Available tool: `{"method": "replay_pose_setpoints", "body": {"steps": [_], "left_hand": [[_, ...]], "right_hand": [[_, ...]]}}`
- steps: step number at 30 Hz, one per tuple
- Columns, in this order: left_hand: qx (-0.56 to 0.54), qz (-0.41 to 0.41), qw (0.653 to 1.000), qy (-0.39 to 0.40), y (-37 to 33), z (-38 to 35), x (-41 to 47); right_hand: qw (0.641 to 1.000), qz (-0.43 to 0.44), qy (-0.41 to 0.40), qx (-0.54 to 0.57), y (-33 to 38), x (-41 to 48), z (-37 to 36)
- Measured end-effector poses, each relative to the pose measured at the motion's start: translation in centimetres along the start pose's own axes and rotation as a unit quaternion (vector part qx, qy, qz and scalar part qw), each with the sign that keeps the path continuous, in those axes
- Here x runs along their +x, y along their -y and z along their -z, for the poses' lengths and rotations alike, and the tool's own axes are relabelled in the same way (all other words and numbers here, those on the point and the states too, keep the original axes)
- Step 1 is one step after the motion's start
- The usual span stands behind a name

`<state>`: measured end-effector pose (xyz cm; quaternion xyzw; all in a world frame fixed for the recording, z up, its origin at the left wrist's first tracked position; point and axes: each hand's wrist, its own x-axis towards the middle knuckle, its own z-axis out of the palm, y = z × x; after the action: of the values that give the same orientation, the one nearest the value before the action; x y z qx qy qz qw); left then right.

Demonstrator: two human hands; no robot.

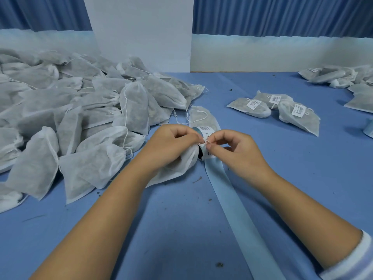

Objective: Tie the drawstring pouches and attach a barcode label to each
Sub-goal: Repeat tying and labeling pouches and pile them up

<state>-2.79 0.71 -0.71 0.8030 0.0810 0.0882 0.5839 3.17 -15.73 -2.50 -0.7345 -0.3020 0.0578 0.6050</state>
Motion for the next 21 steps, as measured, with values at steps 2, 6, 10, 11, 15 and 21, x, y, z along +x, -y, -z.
{"method": "replay_pose_setpoints", "body": {"steps": [2, 6, 10, 11, 15, 21], "left_hand": [[0.012, 0.030, 0.999, 0.032, -0.18, -0.15, -0.09], [0.000, 0.040, 0.998, 0.056, -0.24, -0.36, -0.29], [-0.019, 0.046, 0.997, 0.054, -0.10, -0.20, -0.17], [-0.026, 0.047, 0.997, 0.051, -0.06, -0.13, -0.14], [-0.036, 0.050, 0.997, 0.040, -0.01, -0.03, -0.10], [-0.032, 0.053, 0.997, 0.051, 0.04, 0.01, -0.07]], "right_hand": [[1.000, 0.012, -0.013, 0.003, -0.12, -0.07, -0.03], [0.999, 0.025, -0.027, 0.034, -0.20, -0.03, -0.12], [0.998, 0.044, -0.031, 0.026, -0.48, -0.01, -0.10], [0.999, 0.044, -0.026, 0.019, -0.56, -0.03, -0.11], [0.999, 0.024, -0.016, 0.021, -0.75, -0.08, -0.28], [0.999, 0.012, -0.039, 0.019, -0.70, 0.06, -0.12]]}}
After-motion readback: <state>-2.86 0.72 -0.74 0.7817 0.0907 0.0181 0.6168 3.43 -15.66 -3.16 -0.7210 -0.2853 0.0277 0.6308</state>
